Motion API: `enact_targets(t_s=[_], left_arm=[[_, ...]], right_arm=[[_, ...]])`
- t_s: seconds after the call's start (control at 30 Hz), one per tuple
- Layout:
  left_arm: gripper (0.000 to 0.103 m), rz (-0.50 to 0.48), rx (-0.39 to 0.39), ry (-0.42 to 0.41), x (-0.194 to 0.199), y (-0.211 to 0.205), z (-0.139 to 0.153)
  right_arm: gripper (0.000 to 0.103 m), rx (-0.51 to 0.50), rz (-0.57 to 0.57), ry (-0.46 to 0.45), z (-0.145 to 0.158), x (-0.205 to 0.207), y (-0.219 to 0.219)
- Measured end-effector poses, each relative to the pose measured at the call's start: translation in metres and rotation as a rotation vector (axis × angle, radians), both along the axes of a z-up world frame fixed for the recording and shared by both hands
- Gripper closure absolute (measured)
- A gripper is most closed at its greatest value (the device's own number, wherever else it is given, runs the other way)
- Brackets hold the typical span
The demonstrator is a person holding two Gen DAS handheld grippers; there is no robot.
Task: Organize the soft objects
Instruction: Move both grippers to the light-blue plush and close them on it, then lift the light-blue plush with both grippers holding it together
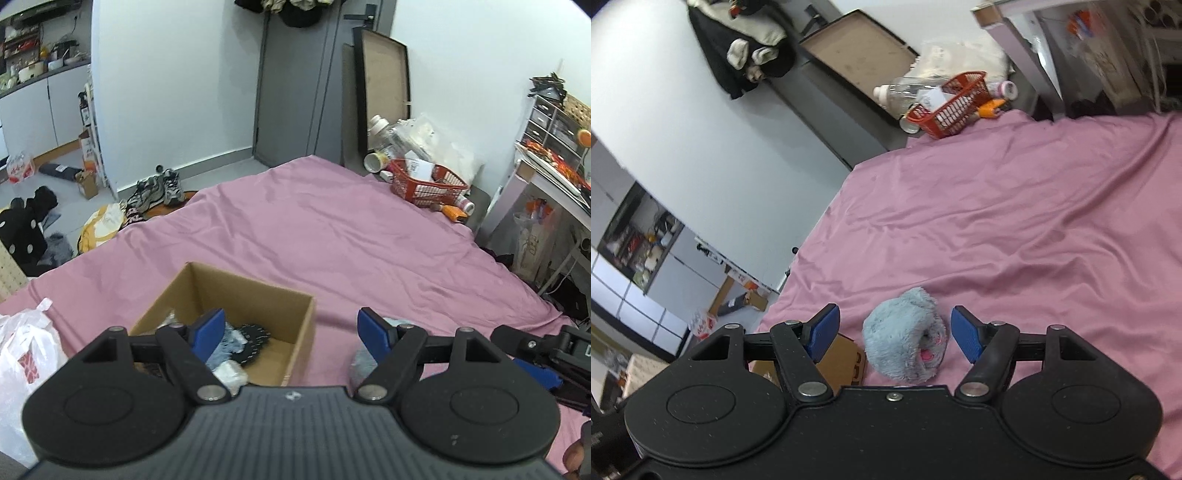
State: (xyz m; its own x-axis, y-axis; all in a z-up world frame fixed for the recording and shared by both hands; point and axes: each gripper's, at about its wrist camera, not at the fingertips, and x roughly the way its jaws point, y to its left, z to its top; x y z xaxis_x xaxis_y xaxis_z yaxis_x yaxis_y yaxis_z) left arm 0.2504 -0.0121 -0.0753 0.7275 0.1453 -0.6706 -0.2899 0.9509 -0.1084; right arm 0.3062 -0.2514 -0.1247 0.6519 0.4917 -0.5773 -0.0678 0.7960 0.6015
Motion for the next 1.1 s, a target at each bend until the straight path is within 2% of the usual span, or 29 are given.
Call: enact_targets(t_s=[0.1,0.23,0.3,0.47,0.53,0.83,1.1], left_arm=[[0.026,0.001,0.011,-0.004,0.004,-0.014,-0.003],[0.031,0.009,0.041,-0.006,0.011,-0.028,-0.011],[0.036,0.011,0.039,0.003,0.017,-0.032,-0.015],[0.058,-0.002,0.015,0.031,0.028,-0.044,-0.029],[0.061,-0.011,0.018,0.045,0.032,-0.050,-0.035],[0.069,-0.037,-0.025,0.092,0.050,-0.066,-0.056],[0.070,-0.017,0.016,0.139,0.068,-0.068,-0.074]], right_arm=[[0.038,0.038,-0.012,0.005,-0.003,0.002,-0.007],[0.060,0.060,-0.011,0.012,-0.009,0.004,-0.012],[0.068,0.085,0.002,0.020,-0.013,0.006,-0.015],[0.068,0.115,0.011,0.042,-0.021,0.009,-0.018],[0.068,0.124,0.011,0.055,-0.024,0.011,-0.019],[0.068,0.135,0.006,0.088,-0.035,0.019,-0.020],[0.068,0.136,0.000,0.097,-0.037,0.023,-0.022]])
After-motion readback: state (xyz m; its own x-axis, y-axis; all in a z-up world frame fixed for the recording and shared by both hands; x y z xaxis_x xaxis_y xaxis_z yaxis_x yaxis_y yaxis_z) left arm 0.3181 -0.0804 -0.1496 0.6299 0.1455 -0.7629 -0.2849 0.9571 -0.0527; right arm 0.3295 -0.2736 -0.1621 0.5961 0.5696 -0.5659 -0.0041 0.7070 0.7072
